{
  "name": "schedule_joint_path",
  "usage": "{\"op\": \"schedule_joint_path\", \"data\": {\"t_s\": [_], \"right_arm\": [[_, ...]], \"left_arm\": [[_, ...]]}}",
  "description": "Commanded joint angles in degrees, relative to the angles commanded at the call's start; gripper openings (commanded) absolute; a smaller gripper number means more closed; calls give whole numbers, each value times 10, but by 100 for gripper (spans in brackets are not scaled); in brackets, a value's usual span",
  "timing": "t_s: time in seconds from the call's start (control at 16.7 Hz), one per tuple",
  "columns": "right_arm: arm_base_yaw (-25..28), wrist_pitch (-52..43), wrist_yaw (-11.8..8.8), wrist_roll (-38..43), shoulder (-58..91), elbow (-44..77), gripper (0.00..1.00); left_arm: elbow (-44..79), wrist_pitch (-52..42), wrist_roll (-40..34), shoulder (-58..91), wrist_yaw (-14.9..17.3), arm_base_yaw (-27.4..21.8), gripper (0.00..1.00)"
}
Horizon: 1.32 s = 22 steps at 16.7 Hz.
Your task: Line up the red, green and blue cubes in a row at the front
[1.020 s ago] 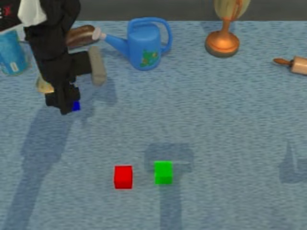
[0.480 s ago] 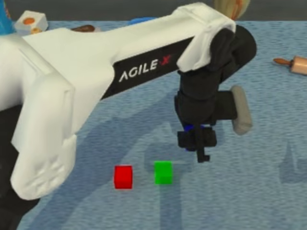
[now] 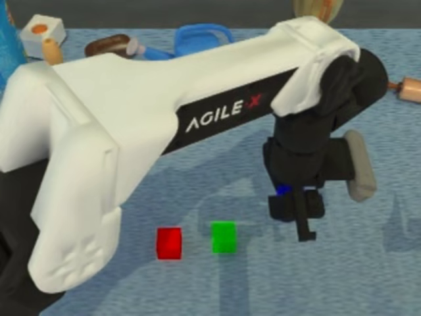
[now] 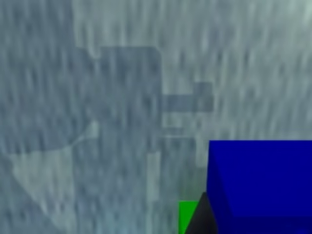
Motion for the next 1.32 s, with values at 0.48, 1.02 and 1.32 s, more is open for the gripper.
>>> {"op": "schedule_joint_path", "data": {"t_s": [0.48, 1.02, 1.32], "right_arm": [[0, 0, 0, 0, 0, 0, 100], [0, 0, 0, 0, 0, 0, 100], [0, 0, 0, 0, 0, 0, 100]], "left_arm": [[-97, 130, -3, 34, -1, -3, 0], [-99, 132, -3, 35, -1, -3, 38], [-99, 132, -3, 35, -1, -3, 75]]}}
